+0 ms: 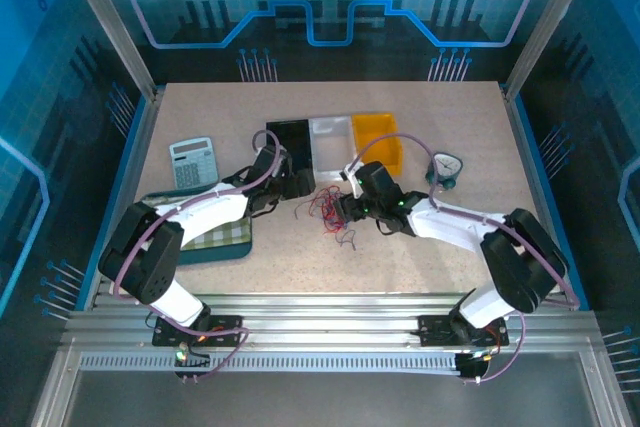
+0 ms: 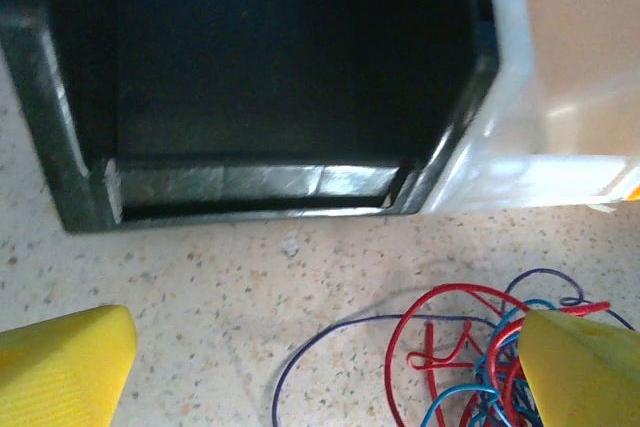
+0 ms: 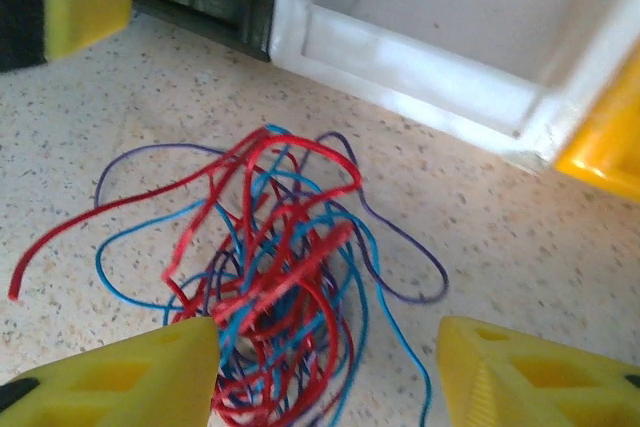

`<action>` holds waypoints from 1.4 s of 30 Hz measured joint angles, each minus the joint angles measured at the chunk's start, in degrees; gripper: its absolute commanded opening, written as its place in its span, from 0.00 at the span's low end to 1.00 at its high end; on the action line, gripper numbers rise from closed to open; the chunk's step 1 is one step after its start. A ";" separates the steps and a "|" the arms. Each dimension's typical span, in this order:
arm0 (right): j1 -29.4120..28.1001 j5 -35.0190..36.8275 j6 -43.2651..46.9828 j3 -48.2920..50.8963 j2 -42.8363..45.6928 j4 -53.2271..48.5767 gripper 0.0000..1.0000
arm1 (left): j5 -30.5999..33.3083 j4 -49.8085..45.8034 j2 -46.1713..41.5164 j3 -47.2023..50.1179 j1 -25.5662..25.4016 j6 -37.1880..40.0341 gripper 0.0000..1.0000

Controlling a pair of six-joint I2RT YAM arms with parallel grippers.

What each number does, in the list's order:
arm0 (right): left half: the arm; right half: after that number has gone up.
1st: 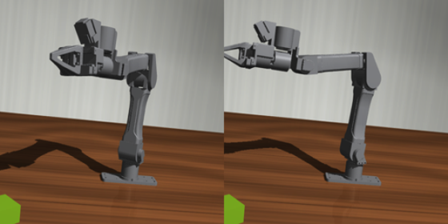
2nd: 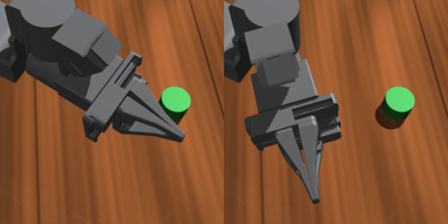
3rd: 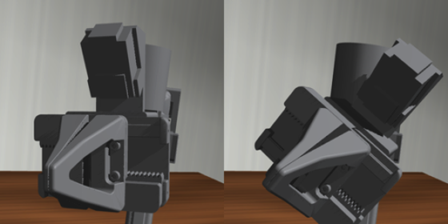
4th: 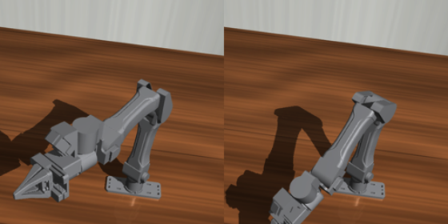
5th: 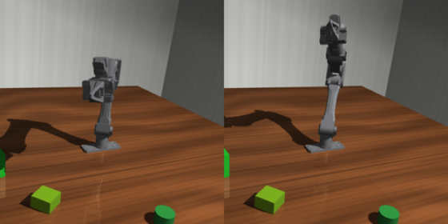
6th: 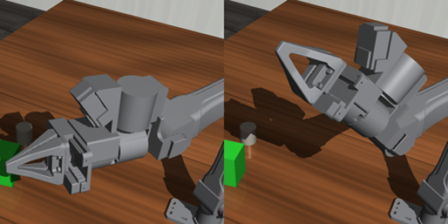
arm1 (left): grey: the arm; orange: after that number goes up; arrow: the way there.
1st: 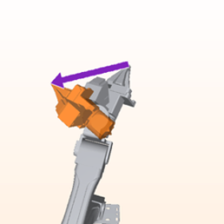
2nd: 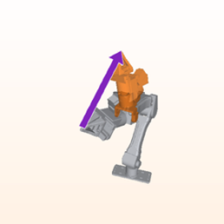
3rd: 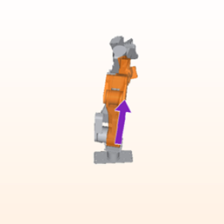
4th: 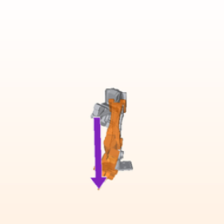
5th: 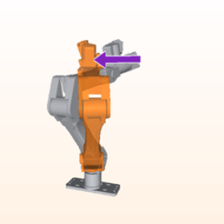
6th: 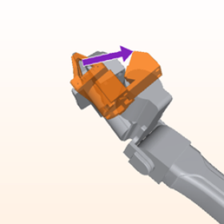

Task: Untangle the cables

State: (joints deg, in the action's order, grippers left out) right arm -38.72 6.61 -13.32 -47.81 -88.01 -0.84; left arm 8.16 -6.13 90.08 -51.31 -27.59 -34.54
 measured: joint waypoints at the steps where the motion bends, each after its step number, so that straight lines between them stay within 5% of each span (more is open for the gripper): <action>1: 0.00 -0.72 0.20 -1.40 -1.16 -0.26 0.57 | 0.17 -0.57 0.00 0.00 0.00 -0.96 0.98; 8: -0.02 -4.09 0.42 -6.88 -4.76 -0.28 0.57 | 2.71 -4.76 0.00 0.00 -0.11 -5.92 0.98; 22: 0.28 -8.94 0.09 -14.58 -14.67 -3.45 0.34 | 4.07 -8.61 1.01 -1.14 -0.11 -6.73 0.97; 33: 0.92 -10.34 -0.20 -16.94 -17.31 -4.61 0.39 | 4.07 -9.90 1.01 -1.53 -0.11 -5.62 0.98; 42: 1.05 -11.65 0.00 -16.92 -16.90 -4.81 0.09 | 3.98 -9.90 1.01 -1.53 -0.11 -4.61 0.98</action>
State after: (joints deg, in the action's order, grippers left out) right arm -37.67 -5.04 -13.32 -64.73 -104.90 -5.65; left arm 12.14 -16.03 91.09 -52.84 -27.70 -39.16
